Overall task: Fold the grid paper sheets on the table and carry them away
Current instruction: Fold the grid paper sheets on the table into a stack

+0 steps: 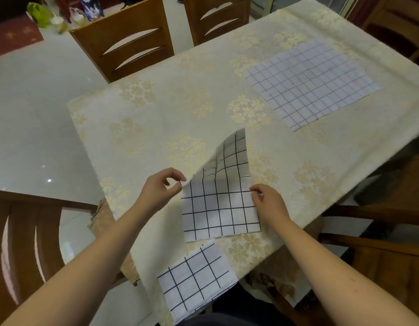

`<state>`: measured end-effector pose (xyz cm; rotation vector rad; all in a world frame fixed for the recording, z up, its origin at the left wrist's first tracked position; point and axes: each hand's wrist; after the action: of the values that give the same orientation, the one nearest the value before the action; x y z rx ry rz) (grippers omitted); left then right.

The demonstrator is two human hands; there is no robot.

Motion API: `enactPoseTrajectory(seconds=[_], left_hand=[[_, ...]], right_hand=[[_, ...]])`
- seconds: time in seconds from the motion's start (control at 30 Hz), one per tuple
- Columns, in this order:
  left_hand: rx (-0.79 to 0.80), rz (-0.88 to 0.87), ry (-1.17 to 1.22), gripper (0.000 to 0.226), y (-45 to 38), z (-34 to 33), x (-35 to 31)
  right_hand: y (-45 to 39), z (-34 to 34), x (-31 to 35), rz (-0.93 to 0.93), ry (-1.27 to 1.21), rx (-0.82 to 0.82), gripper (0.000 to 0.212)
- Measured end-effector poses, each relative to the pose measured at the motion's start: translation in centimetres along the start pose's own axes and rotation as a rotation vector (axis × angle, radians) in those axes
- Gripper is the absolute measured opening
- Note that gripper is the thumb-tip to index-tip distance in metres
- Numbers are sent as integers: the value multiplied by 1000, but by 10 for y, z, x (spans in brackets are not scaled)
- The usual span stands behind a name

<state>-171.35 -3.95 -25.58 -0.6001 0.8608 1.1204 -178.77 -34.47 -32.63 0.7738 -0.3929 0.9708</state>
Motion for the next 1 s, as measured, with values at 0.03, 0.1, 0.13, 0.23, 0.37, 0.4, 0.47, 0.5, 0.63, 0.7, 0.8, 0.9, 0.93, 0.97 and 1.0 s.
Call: enactPoseTrajectory(seconds=[0.03,0.1,0.13,0.23,0.37,0.4,0.47,0.5,0.63,0.7,0.8,0.9,0.93,0.97,1.0], left_hand=[[31,-25,-12,18,7,0,2],[91,-69,-40,26,18,-1,7],[113,-84,-46,28,22,-1,10],[153,-110,-64,29,34,-3,16],[212,-159,-130,25,47,-8,24],[235,-171,-156,26,50,-10,27],[279,-179,-180,27,57,-13,34],[296,-173,-182,28,60,-15,37],[320,-146,-218,44,65,-17,48],[298,-109,-240,46,62,-18,53],[223,-34,-269,30,51,-23,58],[138,109,-264,30,34,-30,59],[125,137,-265,33,27,-33,60],[123,145,-275,34,20,-36,60],[130,140,-292,34,14,-39,61]], right_hand=[[2,1,0,-15,-23,-10,26],[6,1,-2,-48,-70,-33,26],[8,1,-3,-76,-97,-46,25],[12,0,-8,-189,-201,-104,23],[20,1,-17,-323,-362,-157,23],[21,1,-19,-344,-387,-162,23],[24,0,-20,-376,-428,-166,22],[25,-1,-20,-386,-443,-164,22],[29,-9,-17,-372,-427,-141,18],[31,-12,-12,-340,-404,-129,18],[33,-16,1,-289,-346,-129,25],[28,-18,14,-198,-261,-132,34],[24,-19,18,-150,-200,-135,36],[20,-20,22,-100,-128,-136,37],[16,-22,26,-53,-56,-132,37]])
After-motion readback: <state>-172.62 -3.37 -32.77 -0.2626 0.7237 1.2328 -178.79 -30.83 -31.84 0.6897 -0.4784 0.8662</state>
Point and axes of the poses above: each hand's wrist, its own y-axis away from the middle knuckle, its own z-axis out of the back of the hand, x = y × z, and after that the axes turned 10 degrees about -z, right-handed
